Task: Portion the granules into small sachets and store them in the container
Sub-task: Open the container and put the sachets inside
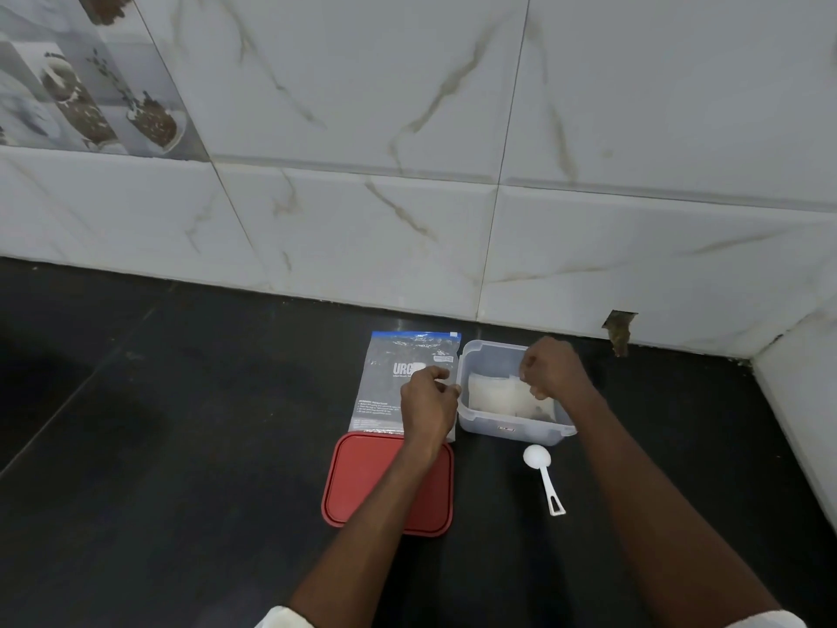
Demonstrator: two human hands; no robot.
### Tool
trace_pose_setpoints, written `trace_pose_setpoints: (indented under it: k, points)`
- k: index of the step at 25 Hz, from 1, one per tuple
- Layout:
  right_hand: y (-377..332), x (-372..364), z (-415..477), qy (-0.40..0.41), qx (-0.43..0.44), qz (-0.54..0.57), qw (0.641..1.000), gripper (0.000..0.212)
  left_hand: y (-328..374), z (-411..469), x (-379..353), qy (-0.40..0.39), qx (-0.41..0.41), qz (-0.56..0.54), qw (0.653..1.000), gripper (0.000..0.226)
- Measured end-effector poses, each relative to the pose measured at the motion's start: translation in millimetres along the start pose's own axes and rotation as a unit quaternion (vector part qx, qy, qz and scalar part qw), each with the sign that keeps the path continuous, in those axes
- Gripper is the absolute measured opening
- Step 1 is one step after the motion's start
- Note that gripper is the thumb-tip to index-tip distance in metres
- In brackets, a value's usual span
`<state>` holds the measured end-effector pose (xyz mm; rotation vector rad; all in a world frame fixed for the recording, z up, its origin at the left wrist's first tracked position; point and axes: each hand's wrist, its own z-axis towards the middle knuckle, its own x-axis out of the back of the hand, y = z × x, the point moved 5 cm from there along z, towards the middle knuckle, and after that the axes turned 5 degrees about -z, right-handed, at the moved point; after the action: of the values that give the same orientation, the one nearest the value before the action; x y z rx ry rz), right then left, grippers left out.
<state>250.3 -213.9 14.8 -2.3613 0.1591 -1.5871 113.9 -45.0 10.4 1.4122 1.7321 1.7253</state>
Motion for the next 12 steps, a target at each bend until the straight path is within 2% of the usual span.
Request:
trace_pose_setpoints:
  k: [6,9,12]
  points:
    - [-6.2,-29.7,-19.3,-0.063,0.131,-0.144,0.979,0.018,9.7,-7.1,1.7,0.010,-0.024,0.050,0.998,0.032]
    - [-0.2,-27.5,-18.1,-0.056,0.129,-0.176,0.974,0.024,31.8,-11.6,-4.1,0.011,-0.110,0.108,0.988,0.032]
    - [6.7,-0.4,-6.6,0.005,0.074,-0.144,0.987,0.027,56.6,0.5,-34.1,-0.096,-0.177,0.153,0.967,0.027]
